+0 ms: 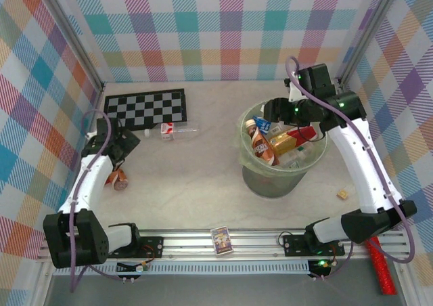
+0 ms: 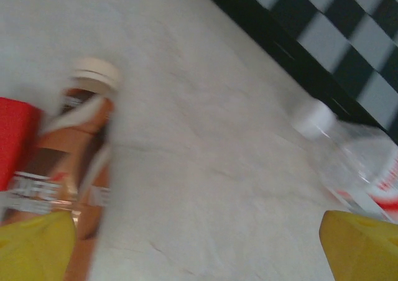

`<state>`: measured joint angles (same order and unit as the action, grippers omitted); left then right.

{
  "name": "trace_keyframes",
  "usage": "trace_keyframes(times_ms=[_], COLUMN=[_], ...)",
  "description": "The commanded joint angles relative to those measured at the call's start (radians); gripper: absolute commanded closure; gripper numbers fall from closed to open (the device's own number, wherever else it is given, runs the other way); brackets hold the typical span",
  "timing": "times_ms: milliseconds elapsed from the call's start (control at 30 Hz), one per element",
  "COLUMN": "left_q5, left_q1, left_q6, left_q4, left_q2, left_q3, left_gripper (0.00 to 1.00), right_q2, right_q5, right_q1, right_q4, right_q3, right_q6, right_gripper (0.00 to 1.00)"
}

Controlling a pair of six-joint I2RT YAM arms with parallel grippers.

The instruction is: Put the plastic bottles in the bin

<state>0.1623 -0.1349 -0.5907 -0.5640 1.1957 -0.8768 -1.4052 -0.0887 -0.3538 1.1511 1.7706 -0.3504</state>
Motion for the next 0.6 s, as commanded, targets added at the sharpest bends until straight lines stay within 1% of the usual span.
trace_keyframes(times_ms=[0,100,167,267,433,567], left_q5=[0.058,0.093,0.107,0.078,0.082,0.035], left_q1=[-0.052,-0.076,-0.086,-0.115,-0.127,-0.128], left_q6=[-0.009,-0.056,-0.078,-0.090,-0.107,-0.146], left_q4=[-0.051,-0.053,-0.025,0.016,0.033,0.082], left_q2=[-0.031,-0.045,-0.062,-0.041,0.019,0.035], left_q3=[0.066,0.110,0.148,0.180,0.197,0.241], left_gripper=[0.00,0.00,0.00,0.00,0.00,0.02], right_q2=[-0.041,-0.069,-0.072,-0.074,-0.068,-0.053], right_q5=[-0.061,-0.073,-0.073,-0.077,-0.077,-0.066], right_q1=[0.025,0.031,0.032,0.035,0.035,0.036], right_q4=[-0.020,-0.009,-0.012,-0.012,-0.006,0.000], right_q3=[0.031,0.061,0.059,0.052,0.046,0.041], right_q6=[0.030,0.041,0.042,0.041,0.036,0.033], right_gripper=[0.35,0.35,0.35,0.35,0.35,0.35])
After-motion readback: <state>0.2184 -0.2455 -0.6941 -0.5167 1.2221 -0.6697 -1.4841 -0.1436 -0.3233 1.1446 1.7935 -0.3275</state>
